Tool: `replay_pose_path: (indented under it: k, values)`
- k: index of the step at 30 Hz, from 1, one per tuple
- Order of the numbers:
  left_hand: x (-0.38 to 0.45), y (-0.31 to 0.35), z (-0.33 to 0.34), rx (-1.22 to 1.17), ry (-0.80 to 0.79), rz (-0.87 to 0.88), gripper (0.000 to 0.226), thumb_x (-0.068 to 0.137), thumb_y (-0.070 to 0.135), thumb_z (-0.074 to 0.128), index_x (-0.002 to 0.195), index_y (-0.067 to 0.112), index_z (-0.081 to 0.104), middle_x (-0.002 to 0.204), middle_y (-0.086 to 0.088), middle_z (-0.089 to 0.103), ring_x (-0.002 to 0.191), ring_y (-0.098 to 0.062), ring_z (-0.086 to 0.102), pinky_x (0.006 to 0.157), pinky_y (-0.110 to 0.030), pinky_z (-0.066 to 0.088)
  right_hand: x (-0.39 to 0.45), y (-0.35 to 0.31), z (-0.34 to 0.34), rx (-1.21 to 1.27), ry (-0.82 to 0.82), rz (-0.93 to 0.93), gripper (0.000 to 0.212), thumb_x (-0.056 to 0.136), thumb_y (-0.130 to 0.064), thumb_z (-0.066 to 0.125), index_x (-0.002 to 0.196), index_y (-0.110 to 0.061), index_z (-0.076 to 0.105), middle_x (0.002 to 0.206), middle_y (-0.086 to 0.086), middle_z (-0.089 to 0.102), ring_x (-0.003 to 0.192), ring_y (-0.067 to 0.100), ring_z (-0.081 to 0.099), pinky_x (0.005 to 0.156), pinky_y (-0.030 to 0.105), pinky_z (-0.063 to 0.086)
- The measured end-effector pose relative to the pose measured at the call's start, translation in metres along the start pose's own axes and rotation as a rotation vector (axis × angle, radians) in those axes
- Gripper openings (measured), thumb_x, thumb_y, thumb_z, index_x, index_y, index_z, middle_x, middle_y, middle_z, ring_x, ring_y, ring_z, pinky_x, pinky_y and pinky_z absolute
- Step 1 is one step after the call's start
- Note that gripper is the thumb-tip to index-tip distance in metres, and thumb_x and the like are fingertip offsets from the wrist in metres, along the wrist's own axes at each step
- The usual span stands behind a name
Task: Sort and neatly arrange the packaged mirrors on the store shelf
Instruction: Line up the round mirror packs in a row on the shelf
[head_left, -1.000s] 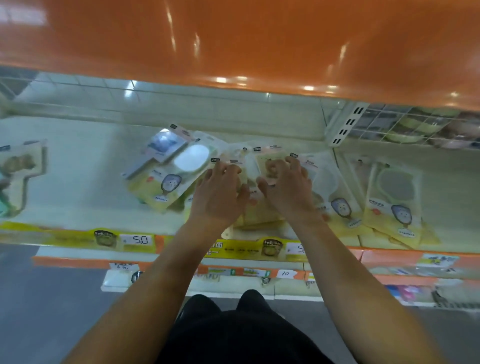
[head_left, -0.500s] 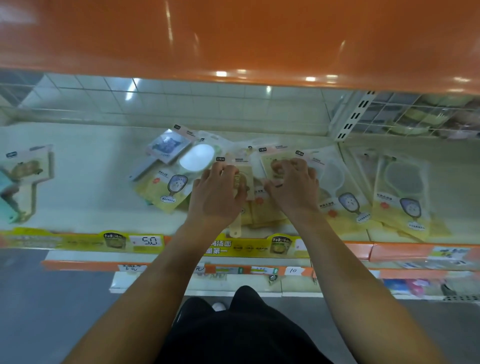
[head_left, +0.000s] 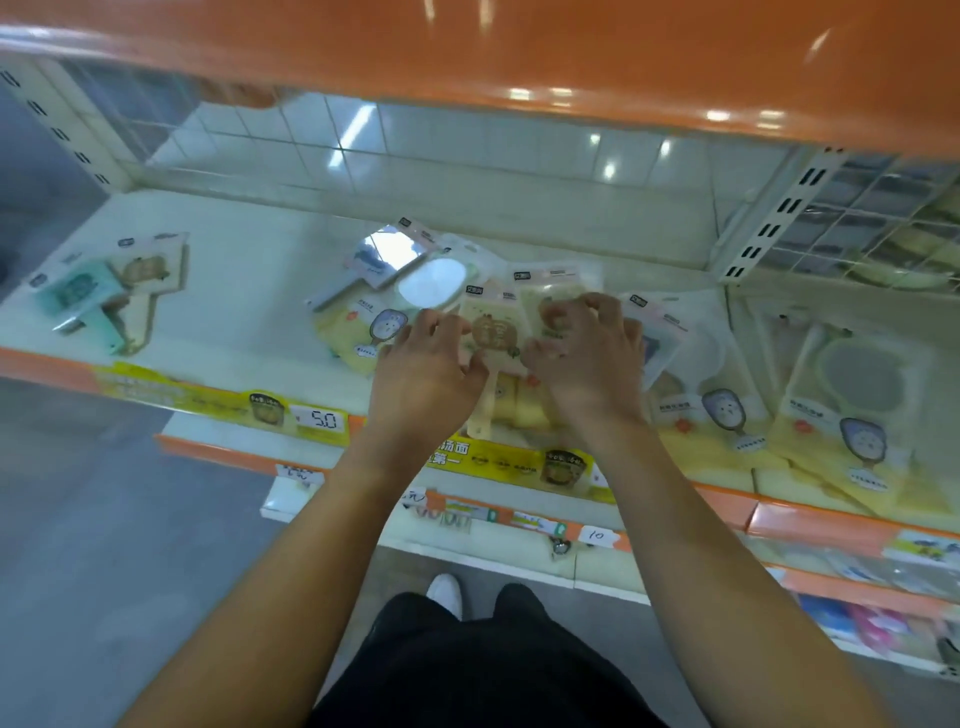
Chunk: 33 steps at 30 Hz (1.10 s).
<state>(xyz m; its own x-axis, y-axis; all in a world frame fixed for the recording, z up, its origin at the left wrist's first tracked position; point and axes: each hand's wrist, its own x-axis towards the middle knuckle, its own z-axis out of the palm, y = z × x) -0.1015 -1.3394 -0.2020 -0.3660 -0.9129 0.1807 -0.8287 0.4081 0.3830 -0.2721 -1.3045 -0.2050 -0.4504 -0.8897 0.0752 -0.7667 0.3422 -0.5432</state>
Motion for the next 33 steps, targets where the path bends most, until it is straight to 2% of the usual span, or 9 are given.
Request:
replay_pose_path:
  k: [5, 7, 10, 14, 24, 29, 33]
  values:
    - [-0.016, -0.012, -0.011, 0.002, 0.000, -0.099, 0.048, 0.083, 0.044, 0.041, 0.116, 0.014, 0.059, 0.118, -0.010, 0.057, 0.105, -0.034, 0.057, 0.083, -0.045, 0.048, -0.008, -0.022, 0.014, 0.021, -0.038, -0.077, 0.041, 0.075, -0.047, 0.067, 0.113, -0.032, 0.062, 0.132, -0.005, 0.043, 0.119, 0.032, 0.039, 0.098, 0.042, 0.035]
    - [-0.024, -0.018, -0.013, -0.001, -0.005, -0.142, 0.043, 0.086, 0.039, 0.046, 0.118, 0.015, 0.058, 0.122, -0.009, 0.056, 0.108, -0.033, 0.056, 0.085, -0.044, 0.046, -0.014, -0.032, 0.020, 0.013, -0.052, -0.107, 0.042, 0.076, -0.052, 0.068, 0.113, -0.034, 0.062, 0.132, -0.007, 0.044, 0.119, 0.030, 0.040, 0.099, 0.040, 0.035]
    - [-0.033, -0.032, -0.021, -0.030, 0.038, -0.175, 0.036, 0.089, 0.033, 0.055, 0.119, 0.014, 0.059, 0.124, -0.007, 0.055, 0.105, -0.033, 0.056, 0.085, -0.043, 0.045, -0.025, -0.046, 0.035, 0.020, -0.023, -0.213, 0.041, 0.075, -0.049, 0.070, 0.112, -0.031, 0.064, 0.129, -0.005, 0.046, 0.115, 0.032, 0.043, 0.096, 0.040, 0.037]
    - [-0.044, -0.061, -0.037, -0.034, 0.061, -0.209, 0.035, 0.090, 0.034, 0.054, 0.120, 0.016, 0.057, 0.125, -0.004, 0.053, 0.105, -0.029, 0.055, 0.086, -0.043, 0.046, -0.033, -0.077, 0.052, 0.002, -0.095, -0.271, 0.042, 0.076, -0.047, 0.068, 0.115, -0.031, 0.063, 0.131, -0.005, 0.046, 0.118, 0.032, 0.042, 0.101, 0.040, 0.034]
    - [-0.077, -0.190, -0.097, 0.008, 0.171, -0.279, 0.031, 0.089, 0.035, 0.055, 0.114, 0.016, 0.059, 0.118, -0.004, 0.056, 0.099, -0.029, 0.059, 0.077, -0.041, 0.048, -0.064, -0.208, 0.125, 0.044, -0.111, -0.403, 0.043, 0.073, -0.049, 0.064, 0.111, -0.031, 0.066, 0.126, -0.003, 0.050, 0.114, 0.033, 0.048, 0.097, 0.041, 0.036]
    - [-0.088, -0.258, -0.126, 0.035, 0.166, -0.317, 0.034, 0.089, 0.035, 0.052, 0.118, 0.017, 0.057, 0.120, -0.003, 0.056, 0.106, -0.028, 0.056, 0.082, -0.041, 0.047, -0.078, -0.271, 0.165, 0.049, -0.134, -0.425, 0.042, 0.074, -0.046, 0.069, 0.112, -0.031, 0.065, 0.125, -0.006, 0.049, 0.115, 0.030, 0.045, 0.098, 0.037, 0.033]
    - [-0.103, -0.309, -0.145, 0.051, 0.181, -0.339, 0.031, 0.089, 0.036, 0.051, 0.114, 0.019, 0.057, 0.119, -0.001, 0.056, 0.104, -0.026, 0.056, 0.080, -0.040, 0.044, -0.094, -0.316, 0.198, 0.075, -0.162, -0.461, 0.042, 0.074, -0.045, 0.070, 0.113, -0.030, 0.066, 0.125, -0.004, 0.049, 0.113, 0.030, 0.044, 0.098, 0.035, 0.033]
